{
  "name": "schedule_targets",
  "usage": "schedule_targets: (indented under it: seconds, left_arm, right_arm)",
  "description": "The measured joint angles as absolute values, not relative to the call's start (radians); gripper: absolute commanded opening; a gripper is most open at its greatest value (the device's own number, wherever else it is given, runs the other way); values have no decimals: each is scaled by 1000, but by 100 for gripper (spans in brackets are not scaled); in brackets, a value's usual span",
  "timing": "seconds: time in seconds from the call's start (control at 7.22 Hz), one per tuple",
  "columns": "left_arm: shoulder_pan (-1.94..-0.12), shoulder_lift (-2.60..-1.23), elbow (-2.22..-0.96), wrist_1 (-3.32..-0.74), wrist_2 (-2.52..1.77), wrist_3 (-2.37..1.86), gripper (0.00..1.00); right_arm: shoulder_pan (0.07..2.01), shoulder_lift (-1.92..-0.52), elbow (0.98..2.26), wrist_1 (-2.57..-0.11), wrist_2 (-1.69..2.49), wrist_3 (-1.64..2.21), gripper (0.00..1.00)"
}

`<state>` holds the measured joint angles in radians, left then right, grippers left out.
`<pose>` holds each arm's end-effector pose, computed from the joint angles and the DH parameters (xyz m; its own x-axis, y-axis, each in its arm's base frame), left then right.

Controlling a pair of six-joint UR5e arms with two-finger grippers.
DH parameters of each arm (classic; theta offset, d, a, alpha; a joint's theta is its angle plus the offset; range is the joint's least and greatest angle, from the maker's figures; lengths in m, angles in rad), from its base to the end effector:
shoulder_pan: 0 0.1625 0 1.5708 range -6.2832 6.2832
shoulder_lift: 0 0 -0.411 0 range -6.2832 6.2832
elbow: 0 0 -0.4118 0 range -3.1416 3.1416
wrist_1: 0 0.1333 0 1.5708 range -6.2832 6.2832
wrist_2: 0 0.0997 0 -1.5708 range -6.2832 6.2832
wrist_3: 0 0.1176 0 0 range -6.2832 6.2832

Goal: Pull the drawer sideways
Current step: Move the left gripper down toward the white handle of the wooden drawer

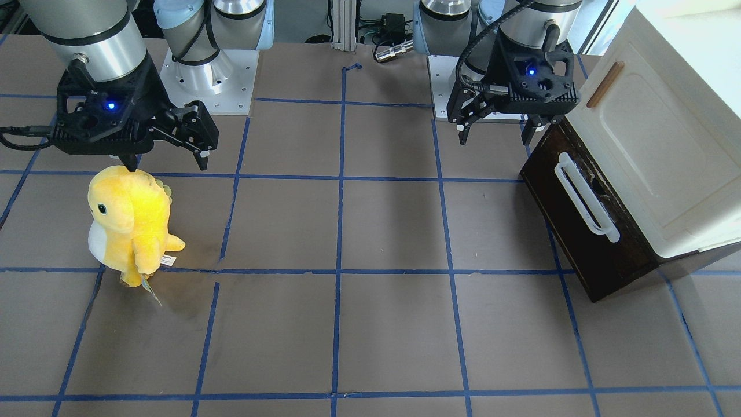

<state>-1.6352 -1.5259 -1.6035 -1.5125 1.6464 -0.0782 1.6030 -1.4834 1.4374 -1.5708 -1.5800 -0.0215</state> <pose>-0.1564 -0.4920 0.4682 -0.9974 -0.0191 -0.0696 -0.0138 0.9970 -0.0761 0.1499 -0.5477 0.4780 -0.9985 -0.0532 0.0102 -0.0536 0.9975 -0.0458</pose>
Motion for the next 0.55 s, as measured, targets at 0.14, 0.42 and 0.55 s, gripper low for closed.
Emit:
schedule_targets:
  seconds: [0.14,0.42,0.55]
  left_arm:
    - [-1636,-1533,-1628,-1508,1679,-141,100]
    - [-1643,-1553,-1690,-1498,1732,-207,100]
    - [-1654,-1569,-1716,-1493,1760,-250,100]
  right_arm:
    - [1603,-1483,1437,-1571,-1580,-21,100]
    - [1603,-1483,1437,-1571,-1580,-21,100]
    - [1603,-1483,1437,-1571,-1580,-22,100]
